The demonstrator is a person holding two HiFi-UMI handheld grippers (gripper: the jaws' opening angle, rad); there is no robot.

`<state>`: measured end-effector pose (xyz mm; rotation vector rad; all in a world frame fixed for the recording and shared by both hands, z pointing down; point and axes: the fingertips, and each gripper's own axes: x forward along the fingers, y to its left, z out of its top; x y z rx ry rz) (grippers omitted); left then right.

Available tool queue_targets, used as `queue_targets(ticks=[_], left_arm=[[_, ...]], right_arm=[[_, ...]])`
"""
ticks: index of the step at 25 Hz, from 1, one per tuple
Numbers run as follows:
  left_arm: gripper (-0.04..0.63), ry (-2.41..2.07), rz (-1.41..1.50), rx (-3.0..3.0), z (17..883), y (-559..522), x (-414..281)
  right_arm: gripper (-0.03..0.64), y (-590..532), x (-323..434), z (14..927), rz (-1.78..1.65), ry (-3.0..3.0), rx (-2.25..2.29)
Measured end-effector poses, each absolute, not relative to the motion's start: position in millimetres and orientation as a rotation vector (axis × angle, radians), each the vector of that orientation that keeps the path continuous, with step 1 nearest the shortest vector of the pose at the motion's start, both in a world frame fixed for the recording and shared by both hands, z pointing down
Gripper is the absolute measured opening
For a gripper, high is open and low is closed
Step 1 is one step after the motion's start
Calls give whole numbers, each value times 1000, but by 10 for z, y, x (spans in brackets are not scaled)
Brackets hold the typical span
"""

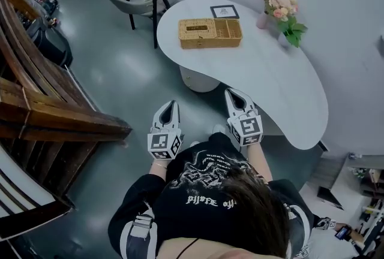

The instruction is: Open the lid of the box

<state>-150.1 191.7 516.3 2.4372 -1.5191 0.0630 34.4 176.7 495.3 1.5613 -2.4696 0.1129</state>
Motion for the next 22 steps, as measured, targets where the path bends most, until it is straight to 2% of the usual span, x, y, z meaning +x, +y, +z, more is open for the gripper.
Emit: queue_targets(ticks=[22], left_arm=[[25,-1690,78,2292,5236,703,-1210]], right_arm=[[26,197,634,4935,58,-2556,1337]])
